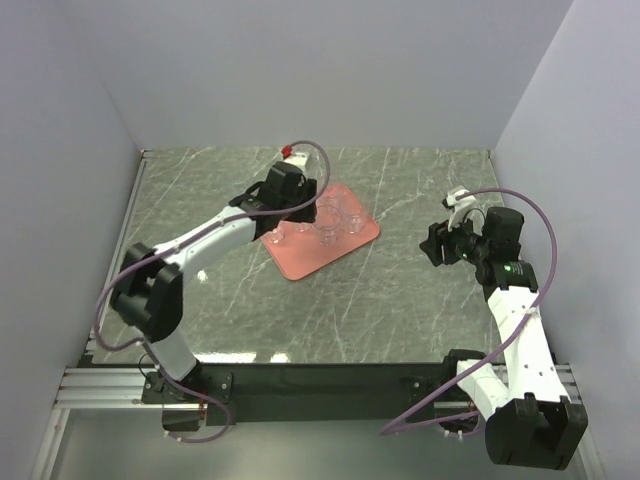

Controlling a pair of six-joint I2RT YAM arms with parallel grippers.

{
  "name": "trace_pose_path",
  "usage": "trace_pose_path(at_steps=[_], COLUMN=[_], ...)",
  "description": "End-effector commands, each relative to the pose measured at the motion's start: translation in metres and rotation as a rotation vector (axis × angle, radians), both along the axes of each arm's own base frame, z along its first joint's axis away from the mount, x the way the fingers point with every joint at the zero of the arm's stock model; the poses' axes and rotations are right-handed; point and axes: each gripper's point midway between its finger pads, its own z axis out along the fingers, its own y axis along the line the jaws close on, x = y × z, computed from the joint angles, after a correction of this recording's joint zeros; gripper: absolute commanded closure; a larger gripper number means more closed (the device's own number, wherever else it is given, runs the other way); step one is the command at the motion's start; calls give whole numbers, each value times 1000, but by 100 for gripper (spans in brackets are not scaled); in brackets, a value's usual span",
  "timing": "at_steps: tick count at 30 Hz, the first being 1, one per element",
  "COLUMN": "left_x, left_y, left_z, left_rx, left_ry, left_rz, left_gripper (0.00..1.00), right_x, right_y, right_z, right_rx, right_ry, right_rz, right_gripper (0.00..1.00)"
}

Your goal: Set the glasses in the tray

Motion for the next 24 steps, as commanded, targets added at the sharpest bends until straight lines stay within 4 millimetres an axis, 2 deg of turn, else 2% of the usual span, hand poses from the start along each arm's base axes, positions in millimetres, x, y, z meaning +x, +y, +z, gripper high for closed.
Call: trace_pose_path(at_steps=[1, 7, 14, 17, 18, 24], left_x=[-1, -13, -20, -20, -17, -16], left_y=[15, 46, 99, 127, 143, 191], left_z=[50, 66, 70, 66, 65, 42], left_rx=[-15, -8, -83, -146, -172, -184], left_ry=[-146, -209, -213, -191, -182, -110], left_rz=[30, 107, 229, 287, 334, 498], left_gripper=[43, 34, 26, 25, 21, 15], right_x=[4, 4, 4, 4, 4, 4], right_y=[-1, -2, -3, -3, -3, -3], right_z=[9, 8, 9, 9, 9, 8], right_rx=[-2, -2, -2, -1, -1, -2], right_ry=[-46, -43, -44, -46, -46, -44], right_rz=[3, 2, -1, 0, 0, -1], right_gripper=[40, 40, 40, 40, 40, 40])
